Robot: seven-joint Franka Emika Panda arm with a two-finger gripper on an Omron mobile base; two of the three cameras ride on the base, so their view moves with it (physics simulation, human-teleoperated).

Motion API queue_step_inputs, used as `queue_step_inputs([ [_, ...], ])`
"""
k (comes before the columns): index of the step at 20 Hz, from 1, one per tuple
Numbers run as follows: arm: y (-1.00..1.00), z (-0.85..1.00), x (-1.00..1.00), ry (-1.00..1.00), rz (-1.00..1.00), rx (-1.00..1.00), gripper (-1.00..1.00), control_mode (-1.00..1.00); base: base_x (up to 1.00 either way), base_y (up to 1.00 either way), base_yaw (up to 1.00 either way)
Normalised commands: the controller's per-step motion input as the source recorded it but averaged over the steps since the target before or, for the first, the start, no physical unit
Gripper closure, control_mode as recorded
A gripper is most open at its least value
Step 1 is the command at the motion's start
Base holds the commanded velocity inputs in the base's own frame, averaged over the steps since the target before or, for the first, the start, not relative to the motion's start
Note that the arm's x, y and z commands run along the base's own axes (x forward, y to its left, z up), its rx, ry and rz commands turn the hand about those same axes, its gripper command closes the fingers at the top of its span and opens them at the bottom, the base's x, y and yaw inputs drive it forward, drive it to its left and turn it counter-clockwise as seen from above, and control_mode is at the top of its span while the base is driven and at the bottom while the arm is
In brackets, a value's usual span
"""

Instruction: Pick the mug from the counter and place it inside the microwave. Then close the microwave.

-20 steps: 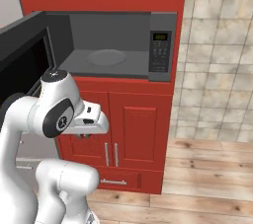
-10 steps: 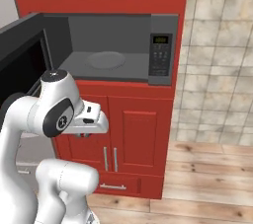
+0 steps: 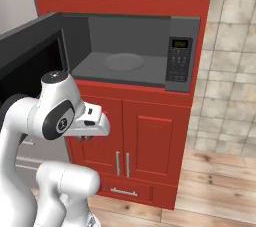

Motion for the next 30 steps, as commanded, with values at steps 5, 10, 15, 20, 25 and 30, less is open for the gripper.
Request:
queue_step_inputs([
  [5,0.0,0.0,0.0,0.0,0.0,0.0,1.0,1.0,0.1,-0.17,0.28],
  [10,0.0,0.0,0.0,0.0,0.0,0.0,1.0,1.0,0.21,-0.25,0.04],
  [15,0.0,0.0,0.0,0.0,0.0,0.0,1.0,1.0,0.36,-0.23,0.0],
  [20,0.0,0.0,0.0,0.0,0.0,0.0,1.0,1.0,0.49,-0.18,-0.01],
  [25,0.0,0.0,0.0,0.0,0.0,0.0,1.0,1.0,0.37,-0.14,-0.1],
  [30,0.0,0.0,0.0,0.0,0.0,0.0,1.0,1.0,0.13,-0.08,-0.19],
])
